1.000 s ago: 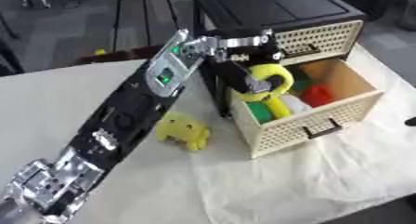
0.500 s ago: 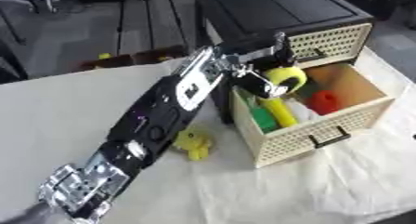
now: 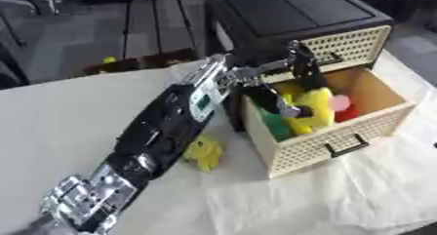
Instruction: Pick up objects from table and place into drawer.
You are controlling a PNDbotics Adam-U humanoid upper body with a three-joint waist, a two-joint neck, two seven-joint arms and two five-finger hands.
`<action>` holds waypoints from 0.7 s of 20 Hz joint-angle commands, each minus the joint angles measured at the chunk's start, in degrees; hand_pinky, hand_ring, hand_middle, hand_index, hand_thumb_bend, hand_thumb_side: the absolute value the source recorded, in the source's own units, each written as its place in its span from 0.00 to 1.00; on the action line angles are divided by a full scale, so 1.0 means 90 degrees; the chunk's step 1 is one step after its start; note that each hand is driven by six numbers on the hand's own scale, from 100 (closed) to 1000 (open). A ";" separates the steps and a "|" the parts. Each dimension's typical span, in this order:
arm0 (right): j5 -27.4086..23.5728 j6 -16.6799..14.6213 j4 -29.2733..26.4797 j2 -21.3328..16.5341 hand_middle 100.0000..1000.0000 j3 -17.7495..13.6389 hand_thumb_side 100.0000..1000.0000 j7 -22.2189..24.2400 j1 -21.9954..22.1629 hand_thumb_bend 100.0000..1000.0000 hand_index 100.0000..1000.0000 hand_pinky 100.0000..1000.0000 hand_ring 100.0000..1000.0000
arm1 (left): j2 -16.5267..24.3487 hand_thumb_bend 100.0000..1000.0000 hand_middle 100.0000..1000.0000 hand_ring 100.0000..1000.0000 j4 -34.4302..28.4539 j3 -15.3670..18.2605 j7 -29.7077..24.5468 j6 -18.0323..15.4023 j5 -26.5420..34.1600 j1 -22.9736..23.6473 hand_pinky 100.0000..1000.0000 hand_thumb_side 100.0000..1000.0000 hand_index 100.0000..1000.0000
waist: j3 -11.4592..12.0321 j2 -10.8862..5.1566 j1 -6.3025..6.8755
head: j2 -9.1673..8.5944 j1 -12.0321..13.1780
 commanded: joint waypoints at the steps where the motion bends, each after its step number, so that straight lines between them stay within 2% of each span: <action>1: 0.0005 -0.0010 -0.0126 -0.0069 0.30 -0.0042 1.00 0.0021 -0.0098 0.00 0.60 0.10 0.26 | 0.0036 0.91 0.47 0.51 -0.0134 0.0078 0.0199 -0.0079 0.0030 -0.0095 0.48 0.50 0.67 | 0.0027 -0.0080 -0.0055 | -0.0064 0.0004; 2: 0.0004 -0.0012 -0.0119 -0.0080 0.30 -0.0039 1.00 0.0024 -0.0089 0.00 0.60 0.11 0.26 | 0.0051 0.87 0.45 0.50 -0.0200 0.0068 0.0228 -0.0088 0.0125 -0.0093 0.47 0.50 0.66 | 0.0057 -0.0088 -0.0059 | -0.0056 0.0002; 5: 0.0001 -0.0019 -0.0078 -0.0138 0.31 -0.0023 1.00 0.0051 -0.0031 0.00 0.59 0.11 0.27 | 0.0172 0.82 0.45 0.50 -0.0577 -0.0011 0.0181 -0.0055 0.0585 -0.0100 0.48 0.51 0.67 | 0.0191 -0.0130 -0.0081 | -0.0032 -0.0048; 8: -0.0040 -0.0048 0.0022 -0.0204 0.31 0.0028 1.00 0.0123 0.0044 0.00 0.59 0.11 0.27 | 0.0365 0.68 0.45 0.49 -0.1168 -0.0143 -0.0097 0.0077 0.1280 -0.0067 0.48 0.56 0.67 | 0.0376 -0.0204 -0.0128 | 0.0001 -0.0123; 13: -0.0144 -0.0256 0.0269 -0.0237 0.31 0.0318 1.00 0.0417 0.0142 0.00 0.56 0.10 0.27 | 0.0718 0.51 0.44 0.49 -0.2411 -0.0310 -0.0587 0.0585 0.2855 0.0137 0.46 0.61 0.66 | 0.0774 -0.0410 -0.0273 | 0.0137 -0.0332; 14: -0.0162 -0.0296 0.0314 -0.0233 0.32 0.0372 1.00 0.0470 0.0155 0.00 0.55 0.11 0.27 | 0.0804 0.44 0.44 0.49 -0.2650 -0.0303 -0.0691 0.0749 0.3219 0.0199 0.46 0.64 0.66 | 0.0851 -0.0443 -0.0294 | 0.0155 -0.0381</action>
